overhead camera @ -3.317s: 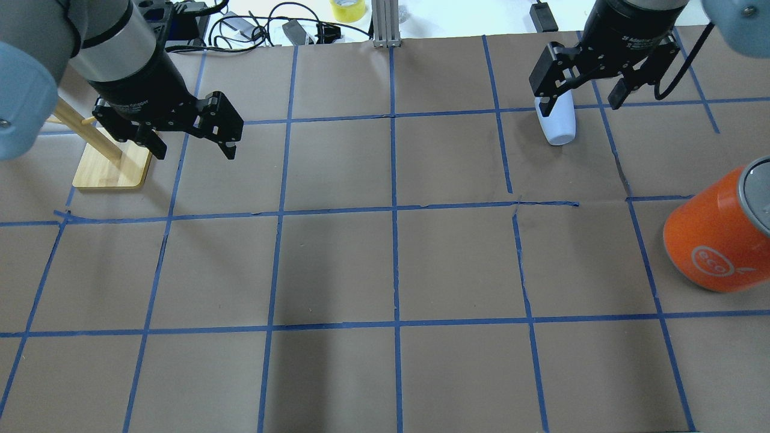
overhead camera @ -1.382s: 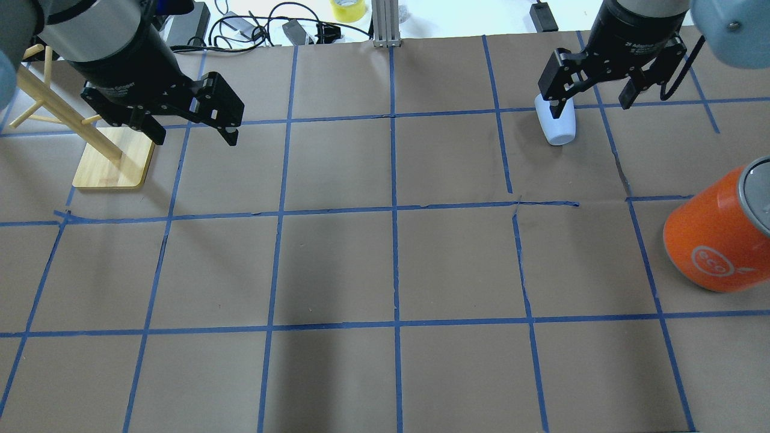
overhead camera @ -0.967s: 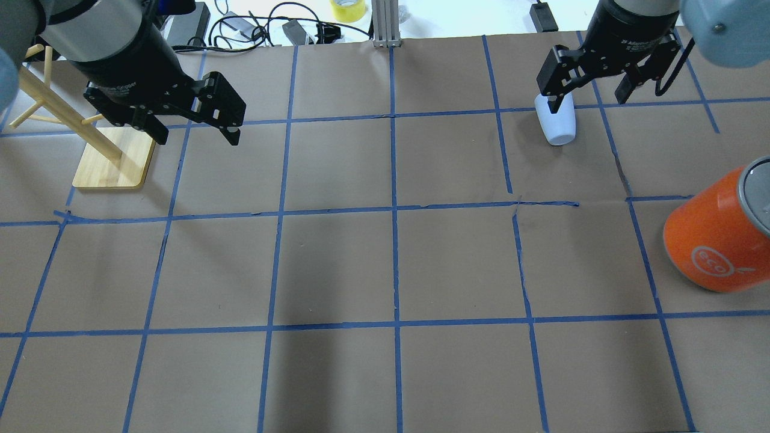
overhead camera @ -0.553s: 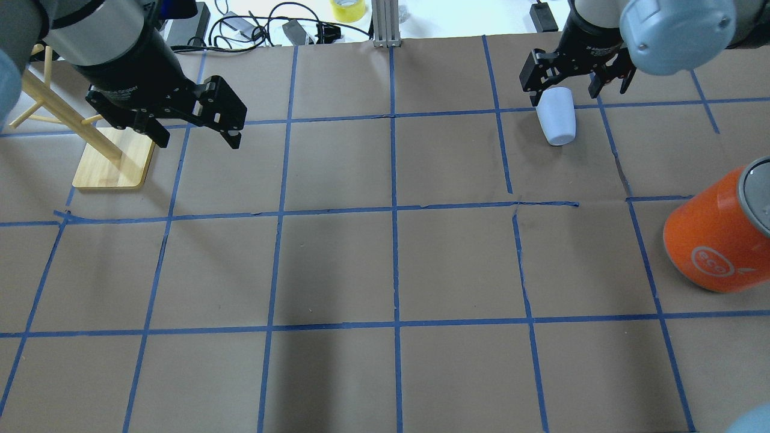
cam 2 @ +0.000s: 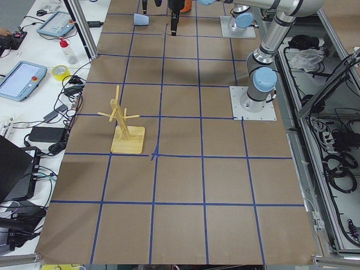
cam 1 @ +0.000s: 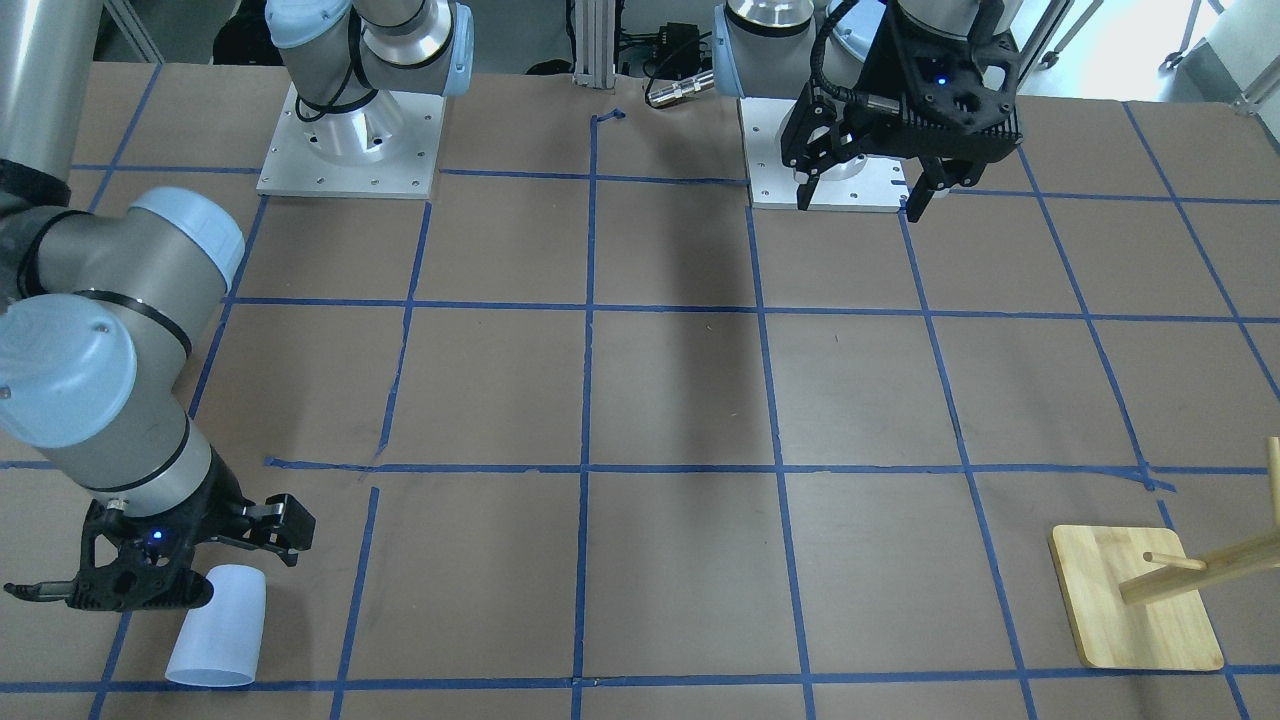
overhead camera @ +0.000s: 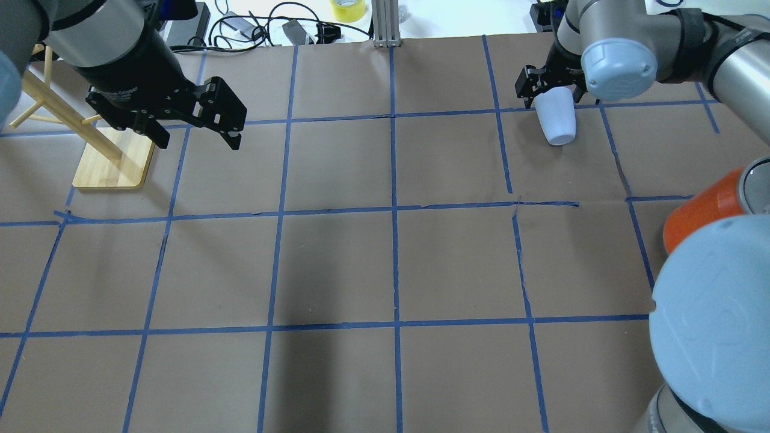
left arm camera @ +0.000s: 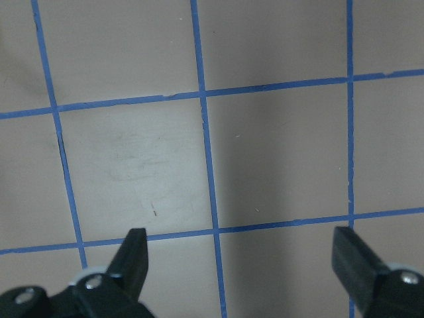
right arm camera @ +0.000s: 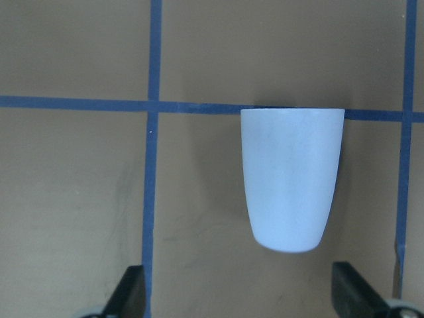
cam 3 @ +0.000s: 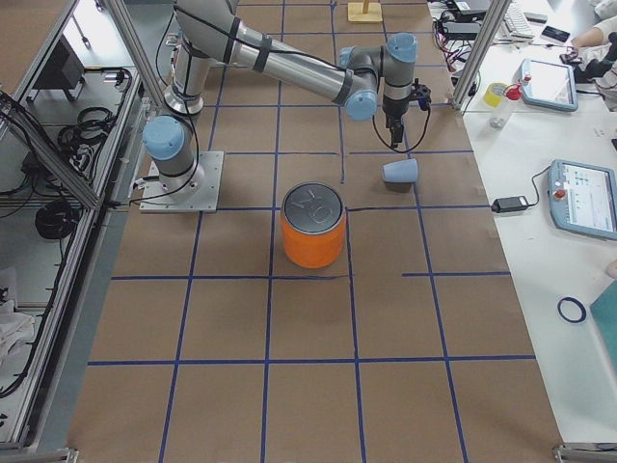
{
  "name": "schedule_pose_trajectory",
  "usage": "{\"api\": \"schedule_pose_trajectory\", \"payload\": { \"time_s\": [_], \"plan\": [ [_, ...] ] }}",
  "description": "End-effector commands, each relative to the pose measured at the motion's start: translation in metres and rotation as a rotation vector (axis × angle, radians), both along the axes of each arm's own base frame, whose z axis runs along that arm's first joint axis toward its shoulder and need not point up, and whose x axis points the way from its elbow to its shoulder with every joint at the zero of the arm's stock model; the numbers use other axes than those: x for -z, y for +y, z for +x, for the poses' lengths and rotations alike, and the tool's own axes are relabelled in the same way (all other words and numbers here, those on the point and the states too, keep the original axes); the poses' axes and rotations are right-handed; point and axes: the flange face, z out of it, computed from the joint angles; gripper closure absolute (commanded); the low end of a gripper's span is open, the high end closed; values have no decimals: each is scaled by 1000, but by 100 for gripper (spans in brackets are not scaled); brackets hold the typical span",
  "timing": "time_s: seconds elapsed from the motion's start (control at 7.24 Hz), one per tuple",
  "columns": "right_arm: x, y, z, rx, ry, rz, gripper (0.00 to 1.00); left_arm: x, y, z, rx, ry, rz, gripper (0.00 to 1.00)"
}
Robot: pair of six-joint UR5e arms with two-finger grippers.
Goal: Flip cup
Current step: 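Close the right gripper on the white cup and lift it, then carry the cup with the right gripper toward the left gripper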
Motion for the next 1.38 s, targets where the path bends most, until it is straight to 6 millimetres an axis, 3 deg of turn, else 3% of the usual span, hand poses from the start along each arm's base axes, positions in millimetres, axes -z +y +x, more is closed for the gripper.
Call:
{"api": "schedule_pose_trajectory", "payload": {
  "time_s": [0.0,0.28,0.55,1.11,1.24],
  "plan": [
    [45,-25,-15,19,6,-50,0,0,0,0,0,0,-2,0],
    [63,-32,-20,22,9,-56,0,-1,1,1,-1,-11,-2,0],
    [87,-36,-50,17,63,-54,0,-1,1,1,0,-6,-2,0],
    [94,-36,-51,2,51,-52,0,-2,2,0,0,-3,-3,0],
    [107,-37,-51,2,49,-39,0,-2,2,0,0,-3,-3,0]
  ]
}}
